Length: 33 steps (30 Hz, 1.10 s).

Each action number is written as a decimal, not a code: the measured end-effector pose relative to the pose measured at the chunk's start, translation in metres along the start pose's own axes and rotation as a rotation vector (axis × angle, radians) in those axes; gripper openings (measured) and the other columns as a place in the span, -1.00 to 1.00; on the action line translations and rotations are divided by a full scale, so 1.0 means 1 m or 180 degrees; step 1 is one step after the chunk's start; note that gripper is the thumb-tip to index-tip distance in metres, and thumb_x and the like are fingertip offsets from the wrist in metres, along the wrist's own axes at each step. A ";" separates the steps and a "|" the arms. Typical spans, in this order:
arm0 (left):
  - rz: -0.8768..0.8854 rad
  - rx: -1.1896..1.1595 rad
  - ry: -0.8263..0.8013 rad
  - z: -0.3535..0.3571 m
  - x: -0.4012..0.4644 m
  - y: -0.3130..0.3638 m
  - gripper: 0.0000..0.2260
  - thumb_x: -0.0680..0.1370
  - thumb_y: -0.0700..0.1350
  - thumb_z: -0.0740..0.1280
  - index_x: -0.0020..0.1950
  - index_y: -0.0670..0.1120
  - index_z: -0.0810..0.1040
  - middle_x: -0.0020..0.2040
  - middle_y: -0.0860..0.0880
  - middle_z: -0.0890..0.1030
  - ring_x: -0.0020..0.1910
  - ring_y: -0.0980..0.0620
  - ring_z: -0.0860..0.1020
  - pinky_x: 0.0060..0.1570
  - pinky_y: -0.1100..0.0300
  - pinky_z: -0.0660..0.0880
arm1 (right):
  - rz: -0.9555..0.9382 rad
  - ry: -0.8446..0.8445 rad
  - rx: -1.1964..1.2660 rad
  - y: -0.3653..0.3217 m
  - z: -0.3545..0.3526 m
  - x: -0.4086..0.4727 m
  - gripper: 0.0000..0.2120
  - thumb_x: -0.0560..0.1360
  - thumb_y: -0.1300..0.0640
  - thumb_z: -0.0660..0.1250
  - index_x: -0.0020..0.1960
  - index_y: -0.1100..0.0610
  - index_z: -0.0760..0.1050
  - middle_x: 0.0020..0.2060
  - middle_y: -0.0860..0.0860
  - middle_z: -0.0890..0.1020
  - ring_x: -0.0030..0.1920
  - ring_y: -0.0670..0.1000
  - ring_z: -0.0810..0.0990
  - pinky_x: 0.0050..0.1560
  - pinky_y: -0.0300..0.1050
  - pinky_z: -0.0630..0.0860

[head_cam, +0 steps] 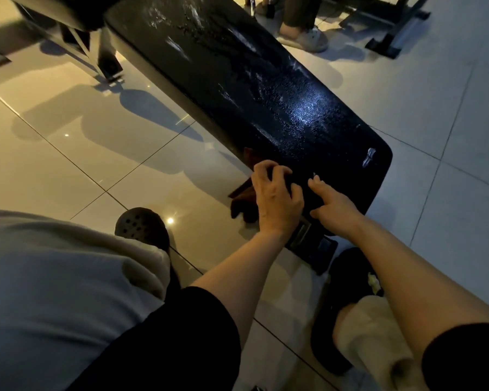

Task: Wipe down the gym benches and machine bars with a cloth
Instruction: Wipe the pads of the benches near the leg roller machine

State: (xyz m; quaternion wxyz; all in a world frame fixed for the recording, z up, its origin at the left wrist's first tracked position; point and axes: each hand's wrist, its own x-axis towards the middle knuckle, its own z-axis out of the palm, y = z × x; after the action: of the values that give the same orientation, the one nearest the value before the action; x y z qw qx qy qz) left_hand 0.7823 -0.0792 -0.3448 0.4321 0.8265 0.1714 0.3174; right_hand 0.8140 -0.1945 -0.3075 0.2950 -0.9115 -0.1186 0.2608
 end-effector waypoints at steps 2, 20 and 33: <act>0.0111 -0.0025 0.0026 0.005 -0.004 0.001 -0.84 0.49 -0.33 0.29 0.04 -0.25 0.57 0.10 -0.18 0.44 0.08 -0.02 0.41 0.09 0.20 0.43 | -0.0018 0.0004 -0.0045 -0.001 0.000 0.000 -0.29 0.54 0.40 0.23 0.58 0.06 0.04 0.58 -0.05 0.00 0.56 -0.08 -0.04 0.50 -0.17 0.00; -0.0846 -0.0165 -0.0118 0.026 -0.049 0.008 -0.73 0.43 -0.44 0.28 0.08 -0.22 0.51 0.11 -0.16 0.44 -0.09 0.04 0.40 -0.06 0.09 0.51 | -0.0059 -0.0055 -0.0041 0.006 -0.001 0.003 -0.29 0.55 0.38 0.23 0.59 0.04 0.02 0.58 -0.07 -0.01 0.55 -0.11 -0.07 0.42 -0.28 -0.10; -0.0794 -0.0142 -0.0325 0.026 -0.049 -0.006 -0.81 0.41 -0.44 0.29 -0.05 -0.23 0.50 0.07 -0.10 0.47 -0.04 0.05 0.44 0.00 0.21 0.43 | -0.0093 -0.0125 -0.0023 0.012 -0.002 0.005 -0.27 0.55 0.39 0.24 0.59 0.03 0.00 0.58 -0.07 -0.03 0.55 -0.10 -0.08 0.37 -0.33 -0.10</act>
State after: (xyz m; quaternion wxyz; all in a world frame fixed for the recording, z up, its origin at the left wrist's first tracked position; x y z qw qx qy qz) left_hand 0.7637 -0.1185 -0.3791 0.4947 0.8040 0.2435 0.2225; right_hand 0.8198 -0.2031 -0.3156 0.2931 -0.9055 -0.1385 0.2740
